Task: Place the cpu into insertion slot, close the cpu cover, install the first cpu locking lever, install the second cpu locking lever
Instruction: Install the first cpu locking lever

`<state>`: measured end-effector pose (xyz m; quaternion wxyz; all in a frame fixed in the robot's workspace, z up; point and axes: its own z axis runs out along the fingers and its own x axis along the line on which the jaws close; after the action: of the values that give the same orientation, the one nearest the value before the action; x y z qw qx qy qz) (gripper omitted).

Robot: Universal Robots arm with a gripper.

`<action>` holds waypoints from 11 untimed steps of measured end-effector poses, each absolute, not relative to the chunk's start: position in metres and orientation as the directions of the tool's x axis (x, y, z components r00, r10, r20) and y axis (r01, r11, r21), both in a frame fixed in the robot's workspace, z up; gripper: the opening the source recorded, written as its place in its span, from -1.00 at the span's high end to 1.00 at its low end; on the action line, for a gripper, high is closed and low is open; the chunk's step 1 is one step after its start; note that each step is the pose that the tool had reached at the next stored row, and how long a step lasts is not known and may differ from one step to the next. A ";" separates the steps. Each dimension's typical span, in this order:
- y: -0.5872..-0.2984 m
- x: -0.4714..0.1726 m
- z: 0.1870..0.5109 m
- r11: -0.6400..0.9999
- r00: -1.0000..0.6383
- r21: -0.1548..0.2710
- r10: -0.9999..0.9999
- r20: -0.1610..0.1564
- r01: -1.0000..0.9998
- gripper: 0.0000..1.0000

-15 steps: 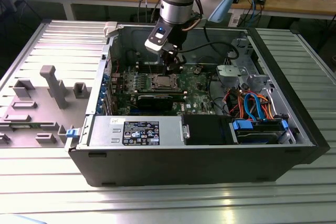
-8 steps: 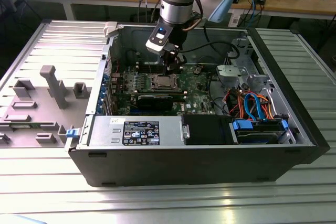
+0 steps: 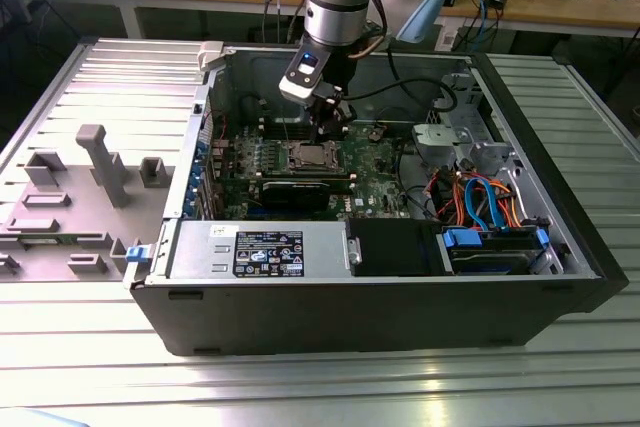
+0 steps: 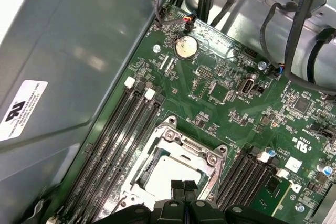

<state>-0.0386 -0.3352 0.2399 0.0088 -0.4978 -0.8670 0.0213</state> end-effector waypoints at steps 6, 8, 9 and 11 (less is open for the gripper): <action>-0.335 -0.039 0.240 0.522 -0.522 -0.046 0.853 -0.006 0.852 0.79; -0.335 -0.039 0.240 0.526 -0.527 -0.046 0.850 -0.006 0.849 0.79; -0.335 -0.039 0.240 0.528 -0.529 -0.046 0.849 -0.006 0.848 0.79; -0.335 -0.039 0.240 0.535 -0.535 -0.046 0.845 -0.006 0.844 0.79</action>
<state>-0.0387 -0.3353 0.2400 0.0084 -0.4819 -0.8759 0.0214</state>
